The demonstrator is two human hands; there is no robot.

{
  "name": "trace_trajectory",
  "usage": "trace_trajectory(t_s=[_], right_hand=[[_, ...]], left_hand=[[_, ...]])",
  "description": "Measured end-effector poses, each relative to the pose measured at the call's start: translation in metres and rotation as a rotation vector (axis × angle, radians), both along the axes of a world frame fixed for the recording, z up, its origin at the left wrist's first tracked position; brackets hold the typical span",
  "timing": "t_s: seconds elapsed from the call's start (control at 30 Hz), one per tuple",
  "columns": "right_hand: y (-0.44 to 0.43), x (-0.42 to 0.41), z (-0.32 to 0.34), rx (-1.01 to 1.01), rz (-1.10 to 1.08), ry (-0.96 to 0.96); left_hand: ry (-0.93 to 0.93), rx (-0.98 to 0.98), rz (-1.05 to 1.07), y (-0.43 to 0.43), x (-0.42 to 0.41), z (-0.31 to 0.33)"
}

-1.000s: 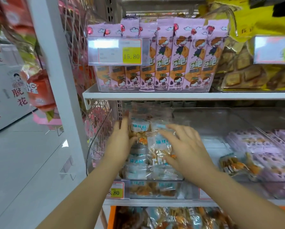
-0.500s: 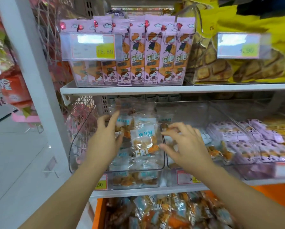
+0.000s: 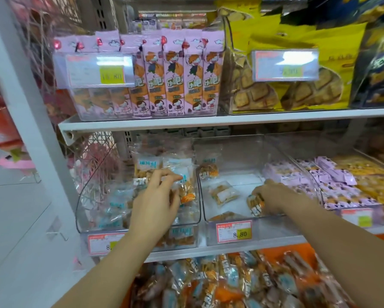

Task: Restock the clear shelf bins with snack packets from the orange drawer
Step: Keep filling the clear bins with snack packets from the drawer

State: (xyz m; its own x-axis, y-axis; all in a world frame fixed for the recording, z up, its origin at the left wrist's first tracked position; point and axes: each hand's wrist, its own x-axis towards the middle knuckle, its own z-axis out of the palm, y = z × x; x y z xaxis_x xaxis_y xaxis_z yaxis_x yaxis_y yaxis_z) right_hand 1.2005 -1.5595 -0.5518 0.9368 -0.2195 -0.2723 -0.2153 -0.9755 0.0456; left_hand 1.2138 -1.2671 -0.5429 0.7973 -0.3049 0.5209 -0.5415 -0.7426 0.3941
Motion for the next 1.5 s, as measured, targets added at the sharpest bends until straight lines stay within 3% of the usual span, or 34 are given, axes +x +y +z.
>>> trace_trajectory(t_s=[0.17,0.33,0.47,0.63,0.8,0.9,1.07,1.2,1.3,1.5], right_hand=[[0.000,-0.008,0.007,0.026,0.037,-0.101],[0.020,-0.028,0.038,0.091,0.096,-0.567],[0.065,-0.051,0.068,0.244,0.273,-0.866],[0.126,-0.064,0.077,0.454,0.466,-0.871],[0.168,-0.054,0.072,0.577,0.573,-0.778],[0.186,-0.044,0.068,0.597,0.593,-0.717],[0.192,-0.032,0.063,0.746,0.465,-0.874],[0.179,-0.028,0.061,0.863,0.259,-0.908],[0.172,-0.029,0.057,0.900,0.239,-0.933],[0.165,-0.025,0.047,0.919,0.243,-0.873]], left_hand=[[0.009,-0.014,-0.017,0.006,-0.003,0.005],[-0.003,-0.051,-0.152,0.011,-0.013,0.018],[0.167,-0.151,-0.214,0.009,-0.025,0.024],[0.537,-0.601,-0.362,0.019,-0.039,0.034],[0.482,-0.734,-0.293,0.056,-0.039,0.036],[0.540,-0.814,-0.262,0.077,-0.035,0.032],[0.503,-1.000,-0.101,0.098,-0.008,0.019],[0.384,-0.805,0.023,0.102,0.015,0.009],[0.435,-0.620,0.000,0.090,0.028,0.001],[0.454,-0.477,0.059,0.072,0.041,-0.007]])
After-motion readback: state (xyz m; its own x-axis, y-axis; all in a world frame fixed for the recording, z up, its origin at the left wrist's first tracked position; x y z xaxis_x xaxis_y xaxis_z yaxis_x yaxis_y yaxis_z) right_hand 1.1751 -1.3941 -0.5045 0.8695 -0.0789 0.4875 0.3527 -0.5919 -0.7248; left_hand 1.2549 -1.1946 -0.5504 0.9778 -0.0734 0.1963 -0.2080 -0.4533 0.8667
